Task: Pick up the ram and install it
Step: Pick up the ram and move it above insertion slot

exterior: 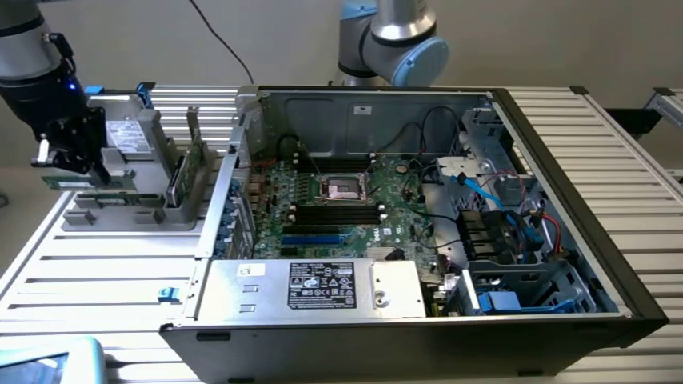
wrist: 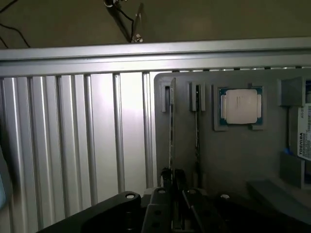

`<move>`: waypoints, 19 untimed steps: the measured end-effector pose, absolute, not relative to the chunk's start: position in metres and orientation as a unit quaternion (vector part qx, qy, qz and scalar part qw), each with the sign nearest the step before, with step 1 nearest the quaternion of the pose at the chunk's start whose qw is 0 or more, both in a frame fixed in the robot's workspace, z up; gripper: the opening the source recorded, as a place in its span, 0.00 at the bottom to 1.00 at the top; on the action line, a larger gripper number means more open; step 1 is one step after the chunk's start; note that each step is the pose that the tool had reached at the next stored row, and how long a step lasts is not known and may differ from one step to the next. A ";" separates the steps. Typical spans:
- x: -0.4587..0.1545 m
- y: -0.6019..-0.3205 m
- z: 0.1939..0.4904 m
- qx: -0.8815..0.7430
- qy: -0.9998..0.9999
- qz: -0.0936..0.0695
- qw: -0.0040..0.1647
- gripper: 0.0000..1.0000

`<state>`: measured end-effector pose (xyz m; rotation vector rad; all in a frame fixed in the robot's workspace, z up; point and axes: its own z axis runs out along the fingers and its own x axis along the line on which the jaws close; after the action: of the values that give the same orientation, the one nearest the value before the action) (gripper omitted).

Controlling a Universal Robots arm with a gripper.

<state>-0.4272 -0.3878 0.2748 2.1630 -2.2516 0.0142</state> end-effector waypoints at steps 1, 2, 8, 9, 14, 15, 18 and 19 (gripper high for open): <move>-0.427 -0.388 0.278 0.694 -0.720 0.005 0.009 0.15; -0.427 -0.388 0.281 0.695 -0.719 0.005 0.009 0.15; -0.427 -0.388 0.304 0.700 -0.714 0.004 0.008 0.15; -0.427 -0.388 0.308 0.701 -0.713 0.003 0.008 0.15; -0.415 -0.388 0.328 0.706 -0.709 -0.003 0.001 0.15; -0.412 -0.388 0.332 0.706 -0.708 -0.003 0.001 0.15; -0.408 -0.388 0.346 0.707 -0.708 -0.005 0.002 0.15; -0.406 -0.388 0.350 0.707 -0.707 -0.005 0.002 0.15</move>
<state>-0.4057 -0.3884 0.3496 2.2176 -2.2192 -0.0166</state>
